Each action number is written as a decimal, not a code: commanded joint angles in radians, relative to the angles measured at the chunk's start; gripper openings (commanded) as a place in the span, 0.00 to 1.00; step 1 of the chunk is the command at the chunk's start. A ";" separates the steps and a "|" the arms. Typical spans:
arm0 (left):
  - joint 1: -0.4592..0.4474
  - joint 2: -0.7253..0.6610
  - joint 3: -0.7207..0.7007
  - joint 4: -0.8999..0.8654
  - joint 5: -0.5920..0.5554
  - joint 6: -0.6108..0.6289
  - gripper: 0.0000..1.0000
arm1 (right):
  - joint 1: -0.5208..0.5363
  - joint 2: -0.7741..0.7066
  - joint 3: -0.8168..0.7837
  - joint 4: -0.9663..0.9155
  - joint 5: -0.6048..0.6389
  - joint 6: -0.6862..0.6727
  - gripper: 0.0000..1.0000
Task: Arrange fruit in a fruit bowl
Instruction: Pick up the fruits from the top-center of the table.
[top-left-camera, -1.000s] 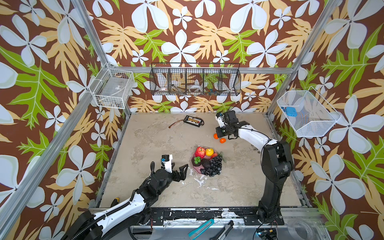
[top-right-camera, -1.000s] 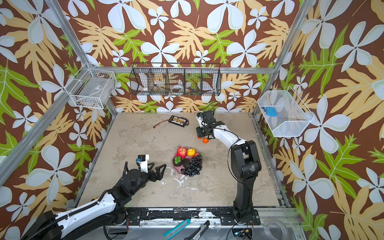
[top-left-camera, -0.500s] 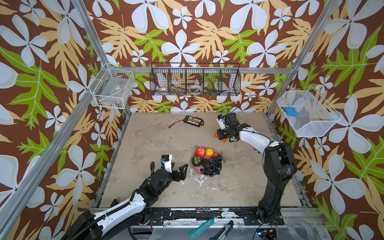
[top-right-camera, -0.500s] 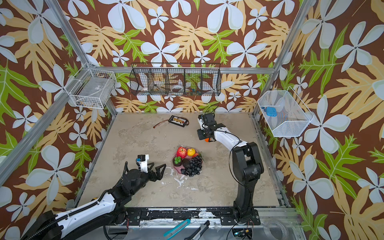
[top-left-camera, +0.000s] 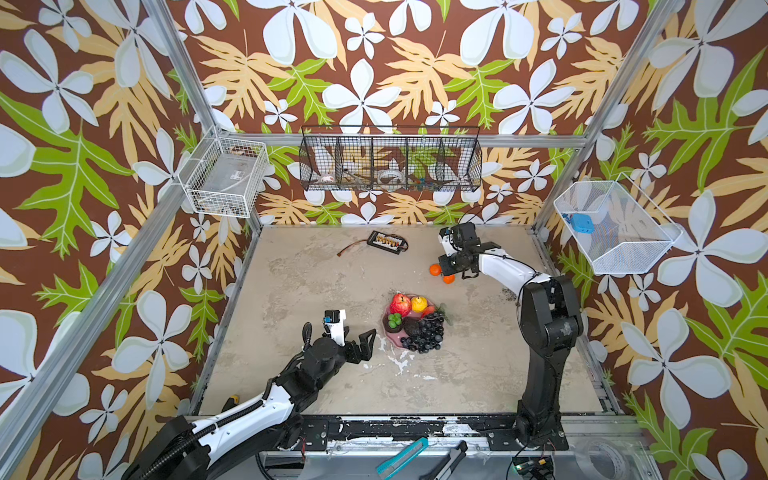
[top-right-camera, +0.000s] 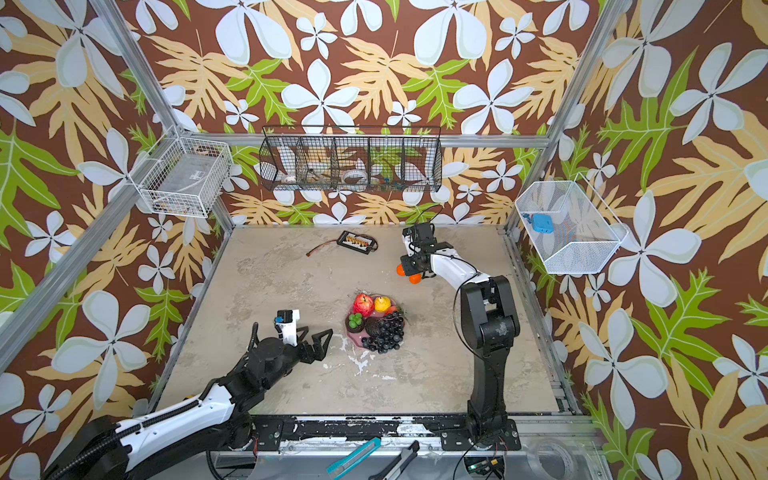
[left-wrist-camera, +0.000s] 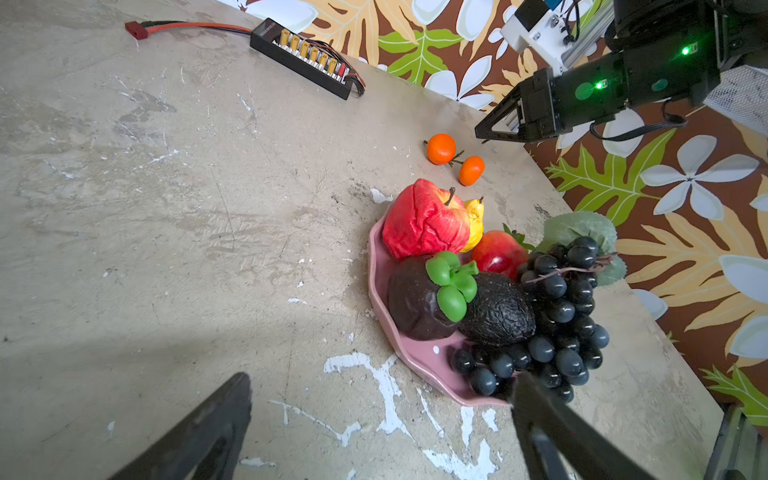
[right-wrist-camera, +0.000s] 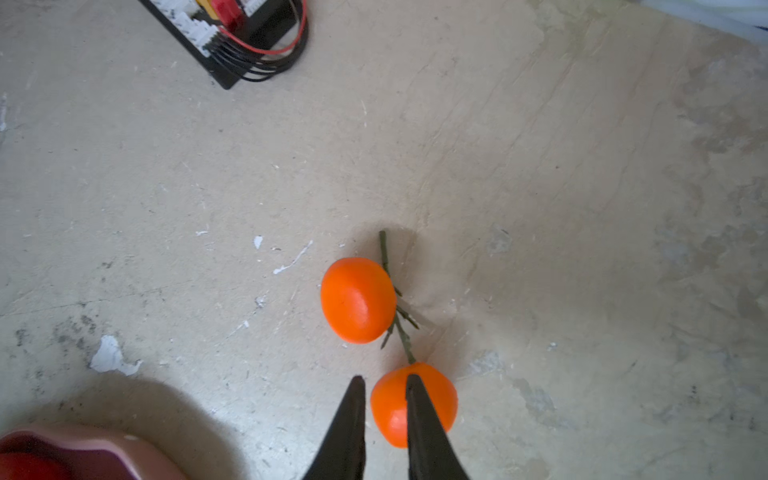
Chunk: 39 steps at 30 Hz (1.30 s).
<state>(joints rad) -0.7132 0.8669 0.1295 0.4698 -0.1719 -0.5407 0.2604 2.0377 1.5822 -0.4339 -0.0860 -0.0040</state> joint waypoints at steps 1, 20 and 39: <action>0.001 0.014 0.005 0.045 -0.004 0.002 0.98 | -0.023 0.029 0.048 -0.056 -0.064 -0.040 0.19; 0.001 0.010 0.004 0.043 -0.015 0.005 0.98 | -0.049 0.200 0.266 -0.236 -0.141 -0.099 0.17; 0.001 0.009 0.004 0.041 -0.015 0.005 0.98 | -0.049 0.221 0.257 -0.239 -0.158 -0.093 0.09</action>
<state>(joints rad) -0.7132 0.8780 0.1295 0.4858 -0.1764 -0.5411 0.2108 2.2589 1.8408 -0.6586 -0.2363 -0.0933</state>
